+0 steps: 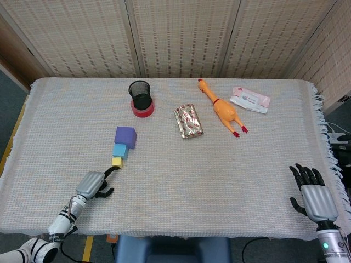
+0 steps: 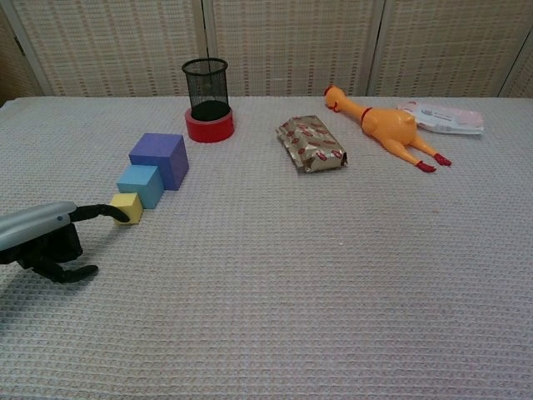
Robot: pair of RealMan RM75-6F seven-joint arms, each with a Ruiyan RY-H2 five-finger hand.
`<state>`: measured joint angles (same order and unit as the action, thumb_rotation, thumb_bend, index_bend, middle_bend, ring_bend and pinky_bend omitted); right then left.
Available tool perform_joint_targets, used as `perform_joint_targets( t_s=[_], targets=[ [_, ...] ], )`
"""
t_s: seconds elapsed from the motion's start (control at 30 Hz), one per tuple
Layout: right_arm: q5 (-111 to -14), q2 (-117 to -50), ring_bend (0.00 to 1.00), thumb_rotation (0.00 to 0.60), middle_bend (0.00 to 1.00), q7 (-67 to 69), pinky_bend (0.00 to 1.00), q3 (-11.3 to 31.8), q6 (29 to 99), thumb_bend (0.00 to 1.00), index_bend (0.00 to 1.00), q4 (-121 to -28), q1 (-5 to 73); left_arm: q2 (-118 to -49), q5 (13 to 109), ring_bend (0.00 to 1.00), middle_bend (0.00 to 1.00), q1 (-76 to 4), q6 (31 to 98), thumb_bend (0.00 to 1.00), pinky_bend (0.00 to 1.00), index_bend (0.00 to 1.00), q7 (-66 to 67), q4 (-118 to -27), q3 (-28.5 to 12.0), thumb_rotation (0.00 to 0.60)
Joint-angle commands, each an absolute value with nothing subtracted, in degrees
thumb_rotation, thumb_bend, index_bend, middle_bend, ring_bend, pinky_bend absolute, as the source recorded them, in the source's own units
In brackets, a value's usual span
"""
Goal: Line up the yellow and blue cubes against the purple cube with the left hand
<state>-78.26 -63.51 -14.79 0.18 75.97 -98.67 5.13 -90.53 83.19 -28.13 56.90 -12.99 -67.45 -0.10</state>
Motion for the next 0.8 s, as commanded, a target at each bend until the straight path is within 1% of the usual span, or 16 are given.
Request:
perform_joint_targets(
  t_s=[0.03,0.5,0.8],
  targets=[
    [-78.2,-63.5,0.00,0.600,0.00,-14.9,0.00,0.2,75.9,0.10,0.00,-98.7,5.1,-90.6,83.0,1.00,1.00,-28.1,57.0,0.40,1.00,0.16,-13.0,-67.2,-0.3,0.600],
    [-78.0,-63.6,0.00,0.600,0.00,-15.2,0.00,0.2,75.8,0.10,0.00,-98.9,5.2,-91.0,82.0,1.00,1.00,-28.4,56.2,0.39,1.00,0.20,-13.2,-65.4,-0.7,0.600],
    [-78.0,-63.5,0.00,0.600,0.00,-15.2,0.00,0.1,75.8,0.10,0.00,-99.0,5.2,-91.1,82.1,1.00,1.00,-28.5,56.3,0.39,1.00,0.21,-13.6,-65.0,-0.9,0.600]
  ],
)
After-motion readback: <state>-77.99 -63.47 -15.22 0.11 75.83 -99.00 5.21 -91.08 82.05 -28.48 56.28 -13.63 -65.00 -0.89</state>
